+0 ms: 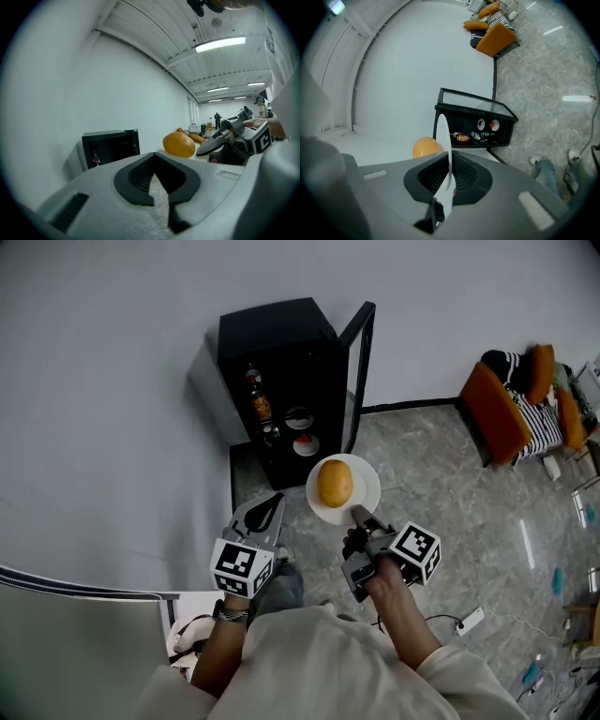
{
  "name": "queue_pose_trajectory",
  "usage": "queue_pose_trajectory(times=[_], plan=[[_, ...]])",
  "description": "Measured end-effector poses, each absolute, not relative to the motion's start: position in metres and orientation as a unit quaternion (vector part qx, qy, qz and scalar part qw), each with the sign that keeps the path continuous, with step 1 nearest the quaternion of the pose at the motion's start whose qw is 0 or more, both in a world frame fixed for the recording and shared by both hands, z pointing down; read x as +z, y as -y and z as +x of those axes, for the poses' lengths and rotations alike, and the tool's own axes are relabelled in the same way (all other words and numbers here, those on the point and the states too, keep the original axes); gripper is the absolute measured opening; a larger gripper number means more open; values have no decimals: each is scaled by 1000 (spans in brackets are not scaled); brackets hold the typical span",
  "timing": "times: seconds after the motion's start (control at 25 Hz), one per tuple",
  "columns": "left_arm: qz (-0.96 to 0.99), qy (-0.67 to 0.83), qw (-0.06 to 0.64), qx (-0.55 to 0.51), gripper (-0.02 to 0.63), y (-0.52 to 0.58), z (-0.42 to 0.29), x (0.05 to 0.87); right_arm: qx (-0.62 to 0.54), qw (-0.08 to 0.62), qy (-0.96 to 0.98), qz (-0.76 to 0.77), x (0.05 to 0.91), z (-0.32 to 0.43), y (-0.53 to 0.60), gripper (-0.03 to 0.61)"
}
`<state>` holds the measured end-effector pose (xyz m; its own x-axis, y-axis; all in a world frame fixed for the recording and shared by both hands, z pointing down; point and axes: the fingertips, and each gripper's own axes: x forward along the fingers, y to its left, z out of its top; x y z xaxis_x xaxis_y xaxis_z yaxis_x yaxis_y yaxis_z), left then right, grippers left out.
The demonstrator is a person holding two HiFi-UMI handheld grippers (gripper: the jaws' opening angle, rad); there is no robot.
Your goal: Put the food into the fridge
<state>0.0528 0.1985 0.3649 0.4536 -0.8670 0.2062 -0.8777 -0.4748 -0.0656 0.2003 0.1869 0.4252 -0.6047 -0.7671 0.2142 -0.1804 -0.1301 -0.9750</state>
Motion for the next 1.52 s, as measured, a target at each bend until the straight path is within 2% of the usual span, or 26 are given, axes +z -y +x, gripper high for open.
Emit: queue_pose_trajectory(times=[0.32,0.96,1.52], plan=[[857,503,27,105,5,-154,42,370,-646,233,-620,-380,426,188,-148,9],[869,482,19,111,5,-16,-33,346,-651,252,-615,-366,411,108,-29,9],[886,446,41,117,5,96,-86,369,-638,261,-610,-392,434,49,82,14]])
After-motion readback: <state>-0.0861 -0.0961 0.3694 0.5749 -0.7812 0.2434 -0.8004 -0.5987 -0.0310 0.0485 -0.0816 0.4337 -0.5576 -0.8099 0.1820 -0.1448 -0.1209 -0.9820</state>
